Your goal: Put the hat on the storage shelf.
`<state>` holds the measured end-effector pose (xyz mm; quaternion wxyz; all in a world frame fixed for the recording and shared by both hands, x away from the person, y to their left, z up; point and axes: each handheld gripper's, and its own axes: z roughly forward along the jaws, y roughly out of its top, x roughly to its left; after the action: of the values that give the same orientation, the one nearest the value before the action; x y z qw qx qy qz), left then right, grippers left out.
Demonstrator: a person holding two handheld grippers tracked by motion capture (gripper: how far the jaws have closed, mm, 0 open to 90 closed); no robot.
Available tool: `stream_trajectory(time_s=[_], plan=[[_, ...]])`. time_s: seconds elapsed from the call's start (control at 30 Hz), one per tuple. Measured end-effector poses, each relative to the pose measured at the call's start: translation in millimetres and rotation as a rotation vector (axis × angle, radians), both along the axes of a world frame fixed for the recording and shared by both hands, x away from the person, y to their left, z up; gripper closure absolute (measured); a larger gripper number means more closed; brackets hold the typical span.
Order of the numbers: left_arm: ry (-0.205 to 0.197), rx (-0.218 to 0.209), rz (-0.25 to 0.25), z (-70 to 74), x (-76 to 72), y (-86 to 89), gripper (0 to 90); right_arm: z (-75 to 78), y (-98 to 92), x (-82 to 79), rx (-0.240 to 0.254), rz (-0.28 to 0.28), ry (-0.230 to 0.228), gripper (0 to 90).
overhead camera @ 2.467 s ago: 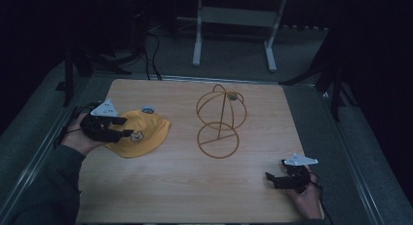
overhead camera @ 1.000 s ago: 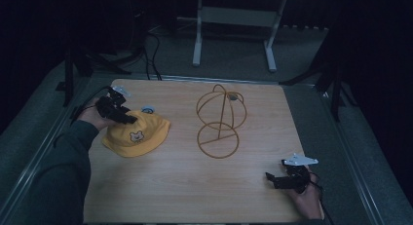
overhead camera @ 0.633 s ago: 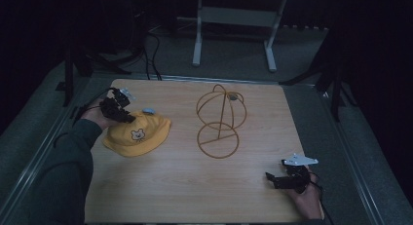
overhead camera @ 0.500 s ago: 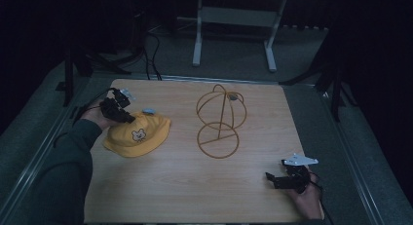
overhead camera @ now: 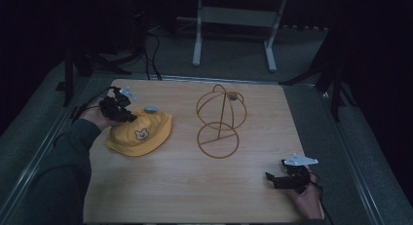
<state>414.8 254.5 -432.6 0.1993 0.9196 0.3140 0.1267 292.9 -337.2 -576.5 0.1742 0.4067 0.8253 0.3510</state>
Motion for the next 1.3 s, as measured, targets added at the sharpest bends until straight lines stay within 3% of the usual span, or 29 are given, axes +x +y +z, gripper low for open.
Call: stream_trajectory(time_s=[0.57, 1.3], plan=[[-0.076, -0.005, -0.039, 17.2, -14.1, -4.7, 82.8, 0.0, 0.0, 0.0, 0.0, 0.0, 0.0, 10.9], [-0.134, -0.022, -0.15, 44.9, -26.2, -36.4, 82.8, 0.0, 0.0, 0.0, 0.0, 0.0, 0.0, 10.9]])
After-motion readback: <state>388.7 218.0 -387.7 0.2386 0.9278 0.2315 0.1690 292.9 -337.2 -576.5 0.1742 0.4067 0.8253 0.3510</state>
